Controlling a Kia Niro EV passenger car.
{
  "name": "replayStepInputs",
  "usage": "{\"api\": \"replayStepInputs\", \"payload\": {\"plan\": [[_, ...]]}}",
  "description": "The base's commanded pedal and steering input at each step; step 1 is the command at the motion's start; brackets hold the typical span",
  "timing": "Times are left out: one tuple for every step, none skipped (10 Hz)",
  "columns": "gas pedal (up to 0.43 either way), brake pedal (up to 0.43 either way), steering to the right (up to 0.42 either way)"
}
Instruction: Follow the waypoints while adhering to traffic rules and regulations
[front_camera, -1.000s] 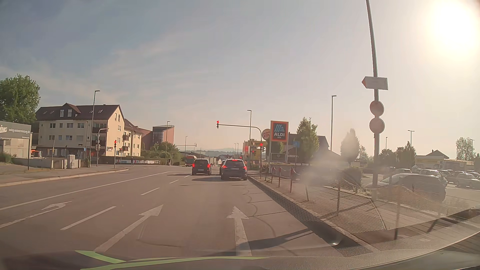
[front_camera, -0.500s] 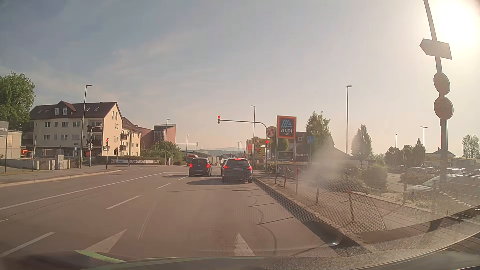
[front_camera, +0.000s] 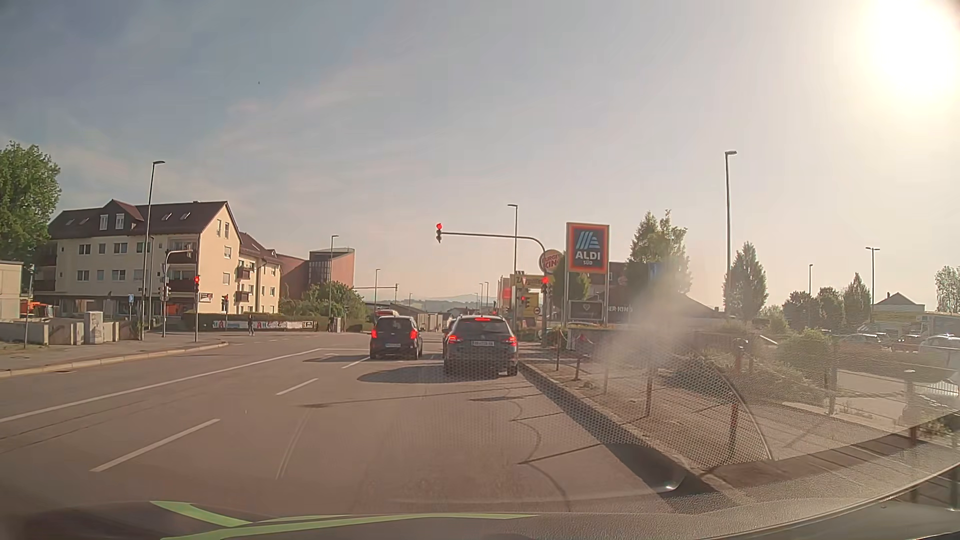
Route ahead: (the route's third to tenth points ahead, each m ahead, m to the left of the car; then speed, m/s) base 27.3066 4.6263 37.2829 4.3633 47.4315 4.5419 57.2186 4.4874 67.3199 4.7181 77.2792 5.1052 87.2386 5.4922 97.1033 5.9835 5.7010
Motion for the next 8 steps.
{"api": "replayStepInputs", "payload": {"plan": [[0.0,0.213,-0.009],[0.0,0.22,-0.006],[0.0,0.22,-0.003],[0.0,0.226,-0.002],[0.0,0.226,-0.002],[0.0,0.226,-0.001],[0.0,0.232,0.0],[0.0,0.232,-0.001]]}}
